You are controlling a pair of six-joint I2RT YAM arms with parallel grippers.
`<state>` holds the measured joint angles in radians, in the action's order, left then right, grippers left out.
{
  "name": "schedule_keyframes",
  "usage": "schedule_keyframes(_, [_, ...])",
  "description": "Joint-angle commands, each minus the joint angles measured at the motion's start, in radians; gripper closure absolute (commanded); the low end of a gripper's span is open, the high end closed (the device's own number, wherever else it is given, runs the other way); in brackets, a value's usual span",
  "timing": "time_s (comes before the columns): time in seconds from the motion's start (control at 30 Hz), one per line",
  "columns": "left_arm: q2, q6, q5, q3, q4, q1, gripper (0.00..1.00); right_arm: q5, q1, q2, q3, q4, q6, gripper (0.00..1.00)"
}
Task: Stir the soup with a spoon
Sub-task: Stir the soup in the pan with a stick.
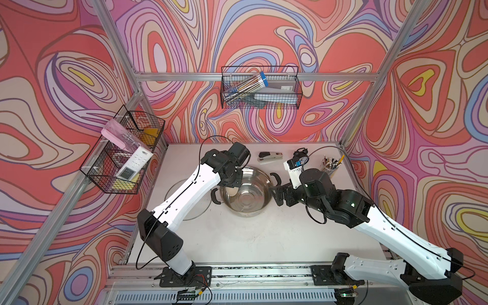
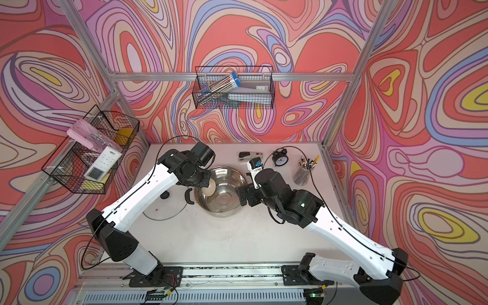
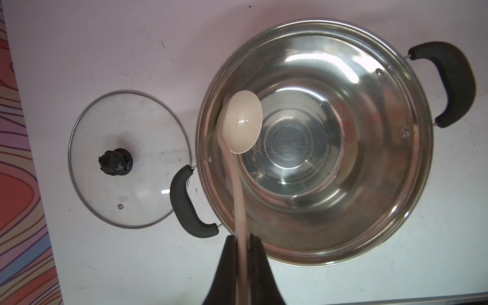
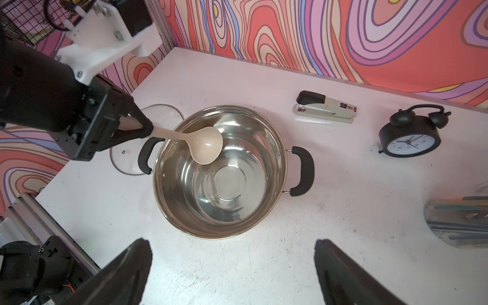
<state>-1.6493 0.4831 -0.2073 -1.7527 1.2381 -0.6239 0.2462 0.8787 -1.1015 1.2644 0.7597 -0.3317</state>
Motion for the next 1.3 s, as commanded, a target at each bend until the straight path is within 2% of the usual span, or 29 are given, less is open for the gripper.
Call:
schedule_keyframes(0.0, [-0.032, -0.045, -0.012, -0.042, -0.059, 0.010, 1.00, 0.039, 0.005, 0.042, 0.025, 0.024, -0.030, 0.02])
schedule_keyframes(0.2, [-0.065, -0.062, 0.161, -0.073, -0.151, -0.004, 1.00, 0.053, 0.005, 0.071, 0.020, 0.038, -0.058, 0.02])
schedule_keyframes(0.4, [-0.061, -0.040, 0.278, -0.040, -0.177, -0.042, 1.00, 0.052, 0.005, 0.070, 0.019, 0.023, -0.069, 0.02])
schedule_keyframes(0.6, [0.055, 0.021, 0.257, 0.092, -0.141, -0.075, 1.00, 0.035, 0.004, 0.058, 0.022, -0.005, -0.070, 0.02])
schedule_keyframes(0.73, [0.181, 0.067, 0.204, 0.211, -0.100, -0.075, 1.00, 0.023, 0.005, 0.049, 0.020, -0.016, -0.068, 0.02])
schedule_keyframes(0.83, [0.239, 0.074, 0.167, 0.236, -0.048, -0.074, 1.00, 0.013, 0.004, 0.051, 0.007, -0.028, -0.068, 0.02])
schedule_keyframes(1.07, [0.248, 0.074, 0.067, 0.099, 0.037, -0.071, 1.00, 0.009, 0.005, 0.059, 0.012, -0.027, -0.056, 0.02])
schedule_keyframes(1.17, [0.240, 0.090, 0.139, 0.006, -0.014, -0.072, 1.00, 0.051, 0.005, 0.070, 0.050, -0.002, -0.043, 0.02])
schedule_keyframes(1.27, [0.264, 0.136, 0.217, -0.020, -0.108, -0.097, 1.00, 0.140, 0.004, 0.083, 0.114, 0.074, -0.041, 0.02])
